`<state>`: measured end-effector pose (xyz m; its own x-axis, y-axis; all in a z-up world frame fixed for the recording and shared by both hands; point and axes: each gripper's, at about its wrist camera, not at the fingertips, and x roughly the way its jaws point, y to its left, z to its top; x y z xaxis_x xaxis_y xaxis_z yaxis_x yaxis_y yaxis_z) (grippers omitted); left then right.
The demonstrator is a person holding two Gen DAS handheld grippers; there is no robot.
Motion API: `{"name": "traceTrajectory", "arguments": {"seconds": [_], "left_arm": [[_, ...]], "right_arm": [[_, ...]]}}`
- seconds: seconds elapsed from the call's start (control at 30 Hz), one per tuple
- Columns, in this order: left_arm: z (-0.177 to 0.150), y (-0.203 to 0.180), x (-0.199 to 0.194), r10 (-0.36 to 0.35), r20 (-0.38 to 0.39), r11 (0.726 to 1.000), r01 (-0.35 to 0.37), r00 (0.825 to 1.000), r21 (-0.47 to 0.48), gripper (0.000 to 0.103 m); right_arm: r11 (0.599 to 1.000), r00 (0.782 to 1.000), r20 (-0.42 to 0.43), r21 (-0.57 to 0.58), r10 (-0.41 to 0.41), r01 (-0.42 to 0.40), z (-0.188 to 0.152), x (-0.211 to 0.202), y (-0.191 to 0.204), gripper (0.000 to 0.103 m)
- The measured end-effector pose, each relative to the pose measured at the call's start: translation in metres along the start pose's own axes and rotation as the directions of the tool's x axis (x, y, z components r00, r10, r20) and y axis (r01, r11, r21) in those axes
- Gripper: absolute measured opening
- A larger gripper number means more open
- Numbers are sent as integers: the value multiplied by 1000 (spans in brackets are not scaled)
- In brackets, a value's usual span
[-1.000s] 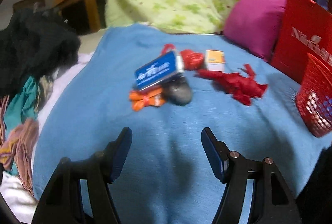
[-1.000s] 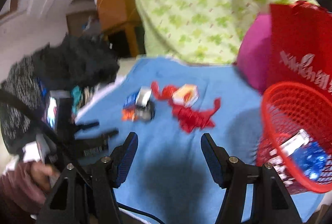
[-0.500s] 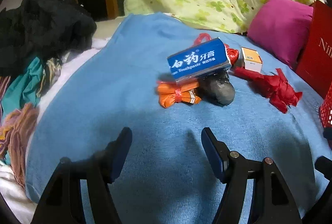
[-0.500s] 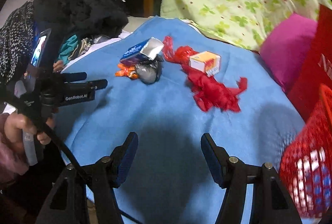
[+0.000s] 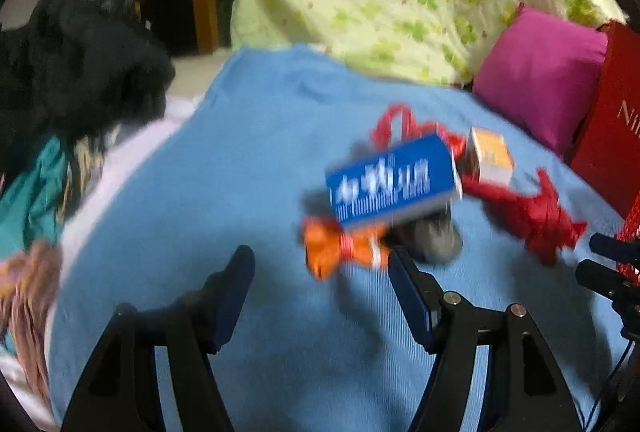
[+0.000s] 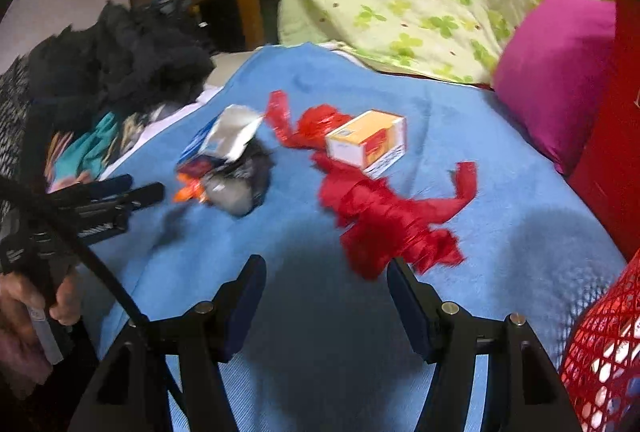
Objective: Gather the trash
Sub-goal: 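Move both tools back toward the remaining trash on the blanket, then grasp the blue toothpaste box with left tool while right tool grasps red ribbon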
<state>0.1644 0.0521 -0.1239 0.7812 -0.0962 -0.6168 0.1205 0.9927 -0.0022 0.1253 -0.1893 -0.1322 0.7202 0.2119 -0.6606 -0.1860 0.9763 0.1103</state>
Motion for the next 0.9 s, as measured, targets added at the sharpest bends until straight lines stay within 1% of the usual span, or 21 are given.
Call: {"name": "traceTrajectory", "arguments": {"seconds": [0.03,0.07,0.17,0.2,0.27,0.3,0.33,0.37,0.43,0.5,0.53,0.6,0.63,0.7,0.73,0.8,0.83,0.9], "left_arm": [[4,1,0,-11,16,1000,11,1000,8,71],[10,4,0,-29,35,999,28,999,23,74],[25,9,4,-115,74,992,111,991,66,78],[29,10,6,-137,83,988,131,987,81,79],[40,12,14,-185,93,978,175,978,113,84],[45,16,21,-217,90,972,207,972,115,84],[50,20,29,-247,84,966,239,965,95,85],[54,24,36,-276,71,960,272,958,70,85],[61,36,57,-360,29,932,361,932,-39,85],[63,41,68,-410,10,907,409,912,-104,85],[63,41,76,-441,-13,891,436,897,-125,85],[60,36,88,-478,-63,873,466,876,-141,85],[58,34,91,-487,-79,868,472,870,-151,85],[56,30,92,-506,-93,859,490,858,-150,85],[55,28,89,-522,-91,849,508,848,-145,85],[53,22,84,-548,-103,835,536,830,-128,85],[51,19,81,-550,-112,835,538,828,-117,85],[46,15,77,-550,-129,835,540,825,-109,85]], "right_arm": [[1000,1000,10,8,-1,1,4,1,-3,67],[1000,1000,23,15,-3,2,9,1,-7,67],[999,999,38,34,-11,10,23,7,-18,67],[999,999,37,42,-15,13,27,10,-22,67],[998,999,30,64,-11,9,33,16,-30,67],[997,1000,20,81,-7,6,37,21,-35,67],[995,1000,12,97,-5,4,39,24,-39,67],[992,1000,-1,127,0,0,42,30,-45,67],[981,999,-29,195,28,-22,43,40,-56,67],[964,996,-60,262,63,-45,43,51,-67,67],[958,995,-70,281,76,-53,43,55,-69,67],[946,988,-113,318,108,-67,41,67,-73,67],[942,985,-128,329,112,-64,38,70,-73,67],[943,982,-147,326,116,-63,36,75,-72,67],[945,981,-152,321,119,-65,35,76,-71,66],[951,978,-162,298,133,-80,33,76,-67,58],[954,976,-172,289,136,-82,32,78,-65,48],[959,976,-178,273,128,-76,31,78,-62,45]]}}
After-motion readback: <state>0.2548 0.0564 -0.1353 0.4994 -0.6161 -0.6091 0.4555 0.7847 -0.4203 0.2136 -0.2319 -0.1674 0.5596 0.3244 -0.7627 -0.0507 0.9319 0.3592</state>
